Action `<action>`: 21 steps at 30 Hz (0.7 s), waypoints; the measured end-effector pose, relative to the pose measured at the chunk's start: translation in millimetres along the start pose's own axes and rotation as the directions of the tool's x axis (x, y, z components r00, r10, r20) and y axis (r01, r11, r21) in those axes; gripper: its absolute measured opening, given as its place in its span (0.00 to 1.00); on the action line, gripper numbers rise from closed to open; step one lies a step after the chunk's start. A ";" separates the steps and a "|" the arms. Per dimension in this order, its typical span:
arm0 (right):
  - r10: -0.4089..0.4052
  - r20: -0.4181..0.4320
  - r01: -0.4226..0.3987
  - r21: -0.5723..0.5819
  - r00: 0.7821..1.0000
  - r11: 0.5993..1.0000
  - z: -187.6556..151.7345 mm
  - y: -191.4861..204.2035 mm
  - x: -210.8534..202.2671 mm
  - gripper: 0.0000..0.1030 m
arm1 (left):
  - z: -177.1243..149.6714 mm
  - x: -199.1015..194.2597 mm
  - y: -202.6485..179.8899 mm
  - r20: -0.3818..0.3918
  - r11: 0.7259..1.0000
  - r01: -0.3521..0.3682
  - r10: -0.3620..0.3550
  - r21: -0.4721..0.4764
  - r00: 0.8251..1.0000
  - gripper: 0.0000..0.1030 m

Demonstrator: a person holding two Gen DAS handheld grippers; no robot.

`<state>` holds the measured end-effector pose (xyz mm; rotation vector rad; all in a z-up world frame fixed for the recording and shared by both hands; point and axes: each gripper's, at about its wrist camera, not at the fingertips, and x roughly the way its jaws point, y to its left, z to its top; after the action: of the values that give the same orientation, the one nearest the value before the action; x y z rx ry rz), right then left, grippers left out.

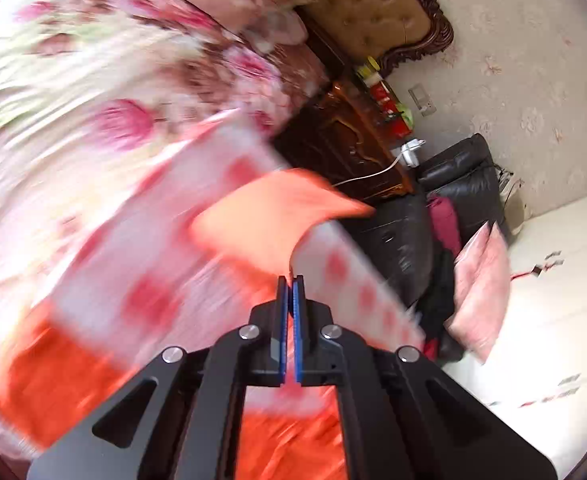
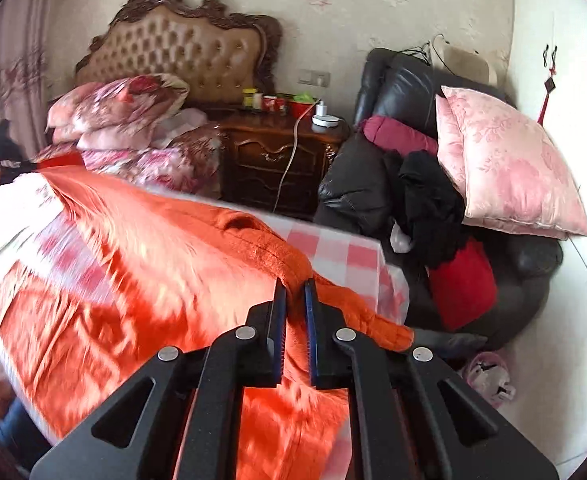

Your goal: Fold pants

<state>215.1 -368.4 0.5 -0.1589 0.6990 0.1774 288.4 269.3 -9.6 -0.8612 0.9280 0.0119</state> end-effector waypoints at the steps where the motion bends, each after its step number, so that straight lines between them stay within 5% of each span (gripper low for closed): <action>1: -0.001 -0.015 0.001 -0.002 1.000 1.000 -16.2 5.0 -5.4 0.08 | -25.6 -14.8 21.7 0.003 1.000 -0.002 0.002 -0.018 1.000 0.01; 7: 0.085 -0.206 -0.042 0.202 0.975 0.978 -152.8 10.8 -5.4 0.08 | -172.5 -27.2 142.9 -0.065 0.993 -0.049 0.042 -0.107 0.997 0.01; 11: 0.162 -0.257 -0.056 0.374 0.953 0.926 -209.7 11.5 -3.6 0.13 | -199.7 -17.0 172.7 -0.050 0.989 -0.065 0.059 -0.135 0.997 0.02; 13: 0.221 -0.217 -0.086 0.499 0.951 0.862 -224.1 5.3 -9.7 0.16 | -200.1 -16.5 175.1 -0.036 0.989 -0.070 0.066 -0.130 0.997 0.03; 16: 0.282 -0.177 -0.113 0.626 0.943 0.771 -232.6 -4.0 -10.1 0.17 | -204.1 -23.1 160.0 0.026 0.979 -0.201 0.201 0.012 0.979 0.22; 17: 0.288 -0.172 -0.112 0.648 0.942 0.754 -232.0 -5.4 -9.8 0.18 | -207.6 -24.6 150.9 0.055 0.966 -0.252 0.249 0.063 0.967 0.35; 19: 0.312 -0.150 -0.119 0.705 0.938 0.699 -233.7 -9.5 -8.3 0.18 | -216.7 -25.6 128.2 0.171 0.884 -0.416 0.385 0.211 0.907 0.48; 20: 0.322 -0.148 -0.118 0.728 0.935 0.675 -235.4 -11.8 -7.1 0.18 | -221.8 -24.3 118.1 0.223 0.832 -0.476 0.426 0.285 0.877 0.50; 21: 0.328 -0.151 -0.113 0.740 0.933 0.663 -235.7 -11.5 -5.2 0.18 | -231.1 -18.1 104.1 0.283 0.744 -0.547 0.469 0.384 0.837 0.50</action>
<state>66.7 -428.3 -173.0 0.6938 1.0223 0.1018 79.2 194.8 -133.2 -0.1441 0.9312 0.3319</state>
